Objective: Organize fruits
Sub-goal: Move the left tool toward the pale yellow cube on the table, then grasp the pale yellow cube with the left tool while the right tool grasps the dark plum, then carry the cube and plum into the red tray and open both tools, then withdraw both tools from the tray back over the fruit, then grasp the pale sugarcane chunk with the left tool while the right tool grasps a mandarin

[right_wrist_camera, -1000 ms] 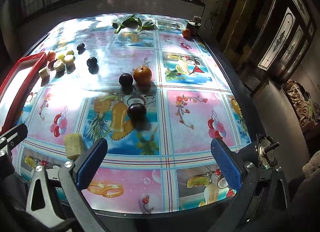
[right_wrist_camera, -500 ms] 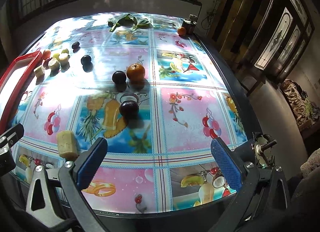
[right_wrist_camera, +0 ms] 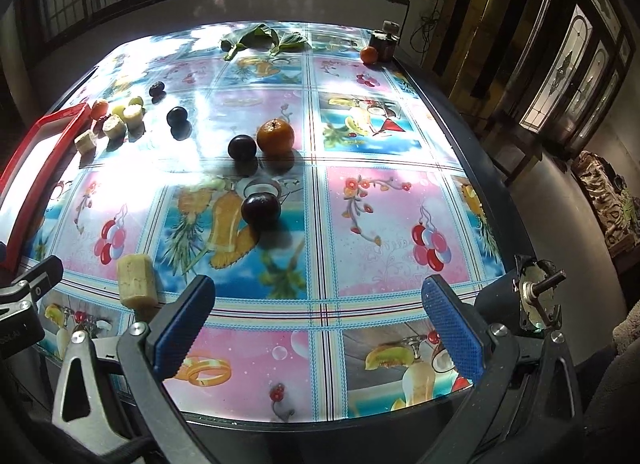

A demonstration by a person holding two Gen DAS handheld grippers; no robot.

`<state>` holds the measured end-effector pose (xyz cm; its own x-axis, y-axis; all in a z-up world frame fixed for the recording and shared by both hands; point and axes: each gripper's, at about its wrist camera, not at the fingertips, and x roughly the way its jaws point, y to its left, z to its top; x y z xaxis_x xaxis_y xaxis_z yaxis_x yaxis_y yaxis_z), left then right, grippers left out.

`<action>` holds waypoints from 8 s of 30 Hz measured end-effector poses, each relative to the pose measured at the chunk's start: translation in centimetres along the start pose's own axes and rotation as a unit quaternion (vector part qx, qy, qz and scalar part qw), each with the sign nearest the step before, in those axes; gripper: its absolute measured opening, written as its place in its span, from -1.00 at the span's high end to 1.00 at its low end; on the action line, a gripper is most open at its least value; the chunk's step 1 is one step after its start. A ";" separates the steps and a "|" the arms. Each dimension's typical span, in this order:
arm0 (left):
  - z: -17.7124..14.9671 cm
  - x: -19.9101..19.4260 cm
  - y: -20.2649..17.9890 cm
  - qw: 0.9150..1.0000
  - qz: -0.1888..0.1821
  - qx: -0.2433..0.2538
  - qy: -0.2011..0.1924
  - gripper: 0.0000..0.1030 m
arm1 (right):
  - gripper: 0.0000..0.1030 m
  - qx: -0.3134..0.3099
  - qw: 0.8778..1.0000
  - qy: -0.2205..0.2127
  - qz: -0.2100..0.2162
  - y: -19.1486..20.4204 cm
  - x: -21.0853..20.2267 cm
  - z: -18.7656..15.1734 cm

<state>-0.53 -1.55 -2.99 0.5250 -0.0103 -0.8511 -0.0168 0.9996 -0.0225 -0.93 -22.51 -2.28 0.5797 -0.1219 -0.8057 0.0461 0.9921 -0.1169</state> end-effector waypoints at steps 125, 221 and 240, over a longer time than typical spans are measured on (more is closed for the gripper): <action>2.2 4.2 24.0 0.980 0.120 -0.152 0.032 0.44 | 0.37 -0.274 0.891 0.060 0.358 35.2 3.7 4.4; 12.7 12.3 8.0 0.996 0.031 -0.063 0.058 0.09 | 0.11 0.060 0.986 0.015 0.154 -0.7 12.0 10.6; 12.2 11.5 8.1 0.998 -0.013 -0.057 0.036 0.95 | 0.26 0.092 0.979 0.010 0.184 -2.0 11.0 9.2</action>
<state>15.80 6.75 -6.54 0.4645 -0.0417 -0.8846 -0.1029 0.9896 -0.1006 12.80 -25.57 -5.58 0.5691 0.2457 -0.7847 -0.0152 0.9573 0.2887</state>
